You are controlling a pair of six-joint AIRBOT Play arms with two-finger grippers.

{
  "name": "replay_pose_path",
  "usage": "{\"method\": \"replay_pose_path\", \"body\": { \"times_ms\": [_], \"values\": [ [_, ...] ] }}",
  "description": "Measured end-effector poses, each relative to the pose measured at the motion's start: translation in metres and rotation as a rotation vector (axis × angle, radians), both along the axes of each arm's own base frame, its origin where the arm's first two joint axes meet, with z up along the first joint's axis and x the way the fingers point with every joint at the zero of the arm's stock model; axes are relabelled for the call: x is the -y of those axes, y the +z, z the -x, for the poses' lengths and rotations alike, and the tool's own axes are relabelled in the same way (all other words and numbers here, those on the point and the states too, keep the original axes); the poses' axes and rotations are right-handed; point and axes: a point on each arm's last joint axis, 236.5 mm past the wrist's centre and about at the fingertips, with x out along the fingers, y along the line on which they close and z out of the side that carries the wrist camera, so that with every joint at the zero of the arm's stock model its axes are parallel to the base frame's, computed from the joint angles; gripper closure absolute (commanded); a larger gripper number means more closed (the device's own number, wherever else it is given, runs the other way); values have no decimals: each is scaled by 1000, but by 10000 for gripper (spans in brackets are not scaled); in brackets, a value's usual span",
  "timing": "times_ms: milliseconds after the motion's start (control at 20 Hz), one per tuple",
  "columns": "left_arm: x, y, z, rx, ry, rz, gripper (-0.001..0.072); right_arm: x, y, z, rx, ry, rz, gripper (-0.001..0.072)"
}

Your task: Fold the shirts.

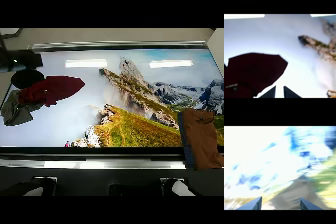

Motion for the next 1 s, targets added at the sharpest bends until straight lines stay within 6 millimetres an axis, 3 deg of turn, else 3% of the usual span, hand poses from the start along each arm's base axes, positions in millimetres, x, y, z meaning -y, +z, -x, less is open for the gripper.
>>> {"method": "replay_pose_path", "body": {
  "times_ms": [50,200,250,350,500,1000],
  "values": [
    [-6,-28,4,-94,26,-42,-13,-35,-15,-15,-46,79,-28,154],
    [-13,-124,41,-425,62,-114,-6,-132,-81,-29,-247,285,-139,146],
    [-14,-149,58,-509,66,-122,34,-162,-101,-27,-313,349,-171,146],
    [-13,-182,86,-599,79,-110,33,-199,-130,-18,-412,428,-194,146],
    [-12,-202,106,-629,107,-83,31,-221,-149,-11,-478,478,-186,148],
    [-11,-214,119,-651,130,-62,30,-229,-162,-5,-526,499,-159,148]
  ]
}}
